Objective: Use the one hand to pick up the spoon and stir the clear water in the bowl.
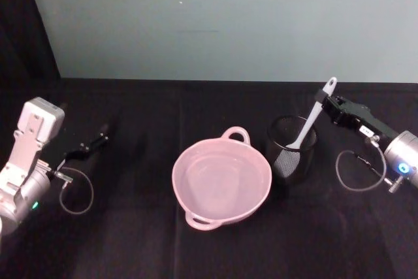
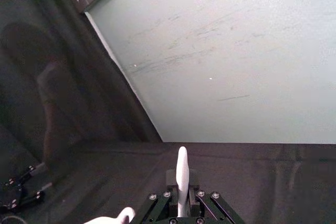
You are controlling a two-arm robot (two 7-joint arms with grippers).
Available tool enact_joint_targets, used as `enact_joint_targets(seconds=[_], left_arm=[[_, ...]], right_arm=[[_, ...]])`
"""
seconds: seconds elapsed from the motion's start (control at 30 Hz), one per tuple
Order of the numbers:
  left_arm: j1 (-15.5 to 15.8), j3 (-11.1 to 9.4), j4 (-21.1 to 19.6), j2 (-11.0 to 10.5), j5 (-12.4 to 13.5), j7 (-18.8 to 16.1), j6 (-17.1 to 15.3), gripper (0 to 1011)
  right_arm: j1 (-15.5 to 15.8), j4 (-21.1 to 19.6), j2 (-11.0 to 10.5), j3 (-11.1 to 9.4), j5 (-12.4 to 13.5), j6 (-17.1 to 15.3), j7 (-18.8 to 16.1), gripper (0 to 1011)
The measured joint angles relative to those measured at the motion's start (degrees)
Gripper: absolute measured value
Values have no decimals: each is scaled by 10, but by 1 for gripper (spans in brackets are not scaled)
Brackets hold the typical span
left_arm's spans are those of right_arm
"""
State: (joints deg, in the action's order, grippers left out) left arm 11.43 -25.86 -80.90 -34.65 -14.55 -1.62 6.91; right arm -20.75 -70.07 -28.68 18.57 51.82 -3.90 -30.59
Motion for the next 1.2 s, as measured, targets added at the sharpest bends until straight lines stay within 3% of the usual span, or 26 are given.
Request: enact_joint_targets(seconds=[0.97, 1.2], left_arm=[[0, 0, 0, 0, 0, 0, 0, 1005], [0, 0, 0, 0, 0, 0, 0, 1005]], right_arm=[[0, 7, 2, -1, -1, 1, 0, 114], [0, 7, 2, -1, -2, 1, 0, 253]])
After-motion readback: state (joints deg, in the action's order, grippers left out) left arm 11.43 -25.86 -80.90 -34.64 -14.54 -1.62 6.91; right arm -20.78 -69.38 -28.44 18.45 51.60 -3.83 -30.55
